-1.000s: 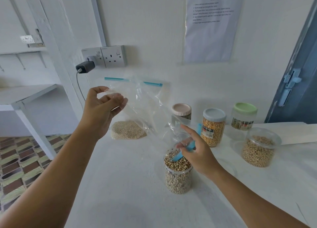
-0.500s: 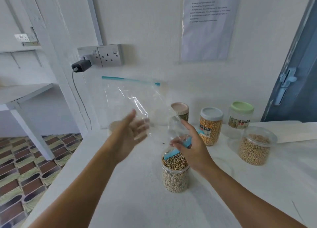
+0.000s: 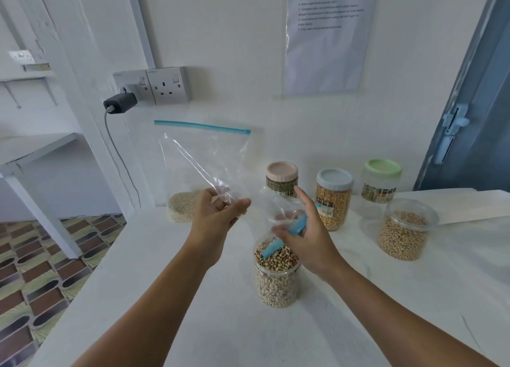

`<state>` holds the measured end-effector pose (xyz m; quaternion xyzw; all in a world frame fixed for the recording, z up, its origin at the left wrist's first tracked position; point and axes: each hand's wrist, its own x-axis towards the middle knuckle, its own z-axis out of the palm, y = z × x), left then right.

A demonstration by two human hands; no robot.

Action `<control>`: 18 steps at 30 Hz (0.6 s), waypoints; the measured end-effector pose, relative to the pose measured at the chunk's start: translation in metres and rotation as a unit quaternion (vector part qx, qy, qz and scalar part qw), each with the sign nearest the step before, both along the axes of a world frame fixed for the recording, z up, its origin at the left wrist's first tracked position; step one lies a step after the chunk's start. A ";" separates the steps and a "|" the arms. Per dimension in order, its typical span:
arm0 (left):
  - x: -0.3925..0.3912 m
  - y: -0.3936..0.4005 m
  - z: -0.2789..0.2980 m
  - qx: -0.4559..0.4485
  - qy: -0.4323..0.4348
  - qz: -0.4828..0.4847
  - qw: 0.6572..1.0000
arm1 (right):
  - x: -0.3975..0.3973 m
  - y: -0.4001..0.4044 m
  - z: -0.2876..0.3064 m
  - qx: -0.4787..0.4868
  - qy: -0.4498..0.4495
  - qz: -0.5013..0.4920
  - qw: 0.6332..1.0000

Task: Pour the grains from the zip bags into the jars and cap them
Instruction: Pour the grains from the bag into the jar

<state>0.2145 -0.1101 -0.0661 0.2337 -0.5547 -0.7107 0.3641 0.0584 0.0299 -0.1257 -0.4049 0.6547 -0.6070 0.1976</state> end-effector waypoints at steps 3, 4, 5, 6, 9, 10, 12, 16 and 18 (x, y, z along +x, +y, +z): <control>0.000 -0.002 0.000 -0.011 -0.008 0.004 1.000 | 0.000 0.002 0.003 0.005 -0.010 0.013 1.000; 0.000 -0.003 0.001 -0.013 -0.007 0.003 1.000 | 0.000 0.003 0.004 0.009 -0.013 0.016 1.000; 0.001 -0.003 0.002 -0.015 -0.006 0.002 1.000 | 0.000 0.003 0.005 0.013 -0.015 0.020 1.000; 0.001 -0.003 0.002 -0.015 -0.006 -0.001 1.000 | 0.000 0.003 0.006 0.020 -0.017 0.024 0.999; 0.003 -0.001 0.001 -0.005 0.000 -0.005 1.000 | 0.001 0.004 0.009 0.029 -0.017 0.024 0.999; 0.003 0.000 0.000 0.001 0.001 -0.005 1.000 | 0.001 0.004 0.010 0.025 -0.013 0.019 0.999; 0.004 0.001 -0.003 0.009 -0.001 -0.003 1.000 | 0.002 0.005 0.011 0.021 -0.008 0.013 1.000; 0.003 -0.005 -0.009 0.017 0.006 0.017 1.000 | 0.002 0.004 0.010 0.034 -0.014 0.034 0.999; 0.002 -0.006 -0.009 0.019 0.012 0.019 1.000 | 0.004 0.004 0.011 0.034 -0.013 0.037 0.999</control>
